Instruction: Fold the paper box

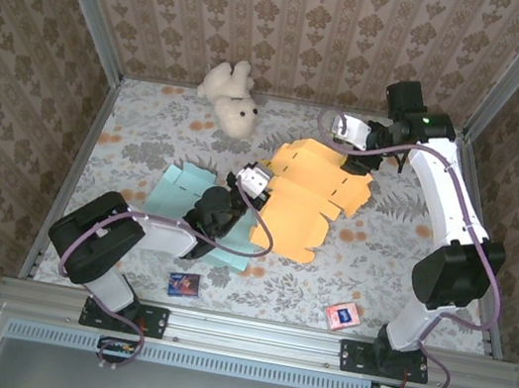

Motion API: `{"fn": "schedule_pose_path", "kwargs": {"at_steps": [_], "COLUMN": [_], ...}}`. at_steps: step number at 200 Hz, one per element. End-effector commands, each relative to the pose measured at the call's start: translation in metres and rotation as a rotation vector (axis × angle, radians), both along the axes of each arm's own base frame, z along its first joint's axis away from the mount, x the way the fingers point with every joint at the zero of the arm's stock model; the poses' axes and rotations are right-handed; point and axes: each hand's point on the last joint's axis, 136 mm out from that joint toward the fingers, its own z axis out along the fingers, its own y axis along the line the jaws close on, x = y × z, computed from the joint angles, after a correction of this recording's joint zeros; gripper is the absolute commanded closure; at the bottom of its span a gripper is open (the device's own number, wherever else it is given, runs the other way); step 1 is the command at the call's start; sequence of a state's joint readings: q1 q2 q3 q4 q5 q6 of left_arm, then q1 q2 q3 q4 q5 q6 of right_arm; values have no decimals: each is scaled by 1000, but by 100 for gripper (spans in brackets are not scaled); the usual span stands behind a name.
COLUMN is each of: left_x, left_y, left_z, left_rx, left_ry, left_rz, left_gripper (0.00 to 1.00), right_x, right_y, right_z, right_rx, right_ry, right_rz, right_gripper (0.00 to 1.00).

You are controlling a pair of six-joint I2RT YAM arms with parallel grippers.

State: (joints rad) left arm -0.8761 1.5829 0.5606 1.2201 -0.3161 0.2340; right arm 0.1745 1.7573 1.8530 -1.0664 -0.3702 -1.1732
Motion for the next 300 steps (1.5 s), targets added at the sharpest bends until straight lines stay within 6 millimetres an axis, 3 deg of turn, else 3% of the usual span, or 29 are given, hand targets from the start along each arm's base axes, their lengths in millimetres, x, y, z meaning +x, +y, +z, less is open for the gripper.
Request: {"fn": "schedule_pose_path", "kwargs": {"at_steps": [1,29,77,199,300], "left_x": [-1,-1,-2,-4,-5], "left_y": [-3,-3,-3,-5,-8], "left_z": [14,16,15,17,18], "left_rx": [-19,-22,-16,-12,-13], "left_ry": [-48,-52,-55,-66,-69], "left_rz": [10,12,18,13,8], "left_gripper": [100,100,100,100,100], "right_x": [-3,-3,-5,-8,-8], "right_y": [-3,-3,-10,-15,-15], "right_z": [-16,-25,-39,-51,-51], "right_rx": [-31,-21,-12,-16,-18], "right_ry": [50,70,102,125,121], "right_rz": [21,19,9,0,9], "right_gripper": [45,52,52,58,68]}}
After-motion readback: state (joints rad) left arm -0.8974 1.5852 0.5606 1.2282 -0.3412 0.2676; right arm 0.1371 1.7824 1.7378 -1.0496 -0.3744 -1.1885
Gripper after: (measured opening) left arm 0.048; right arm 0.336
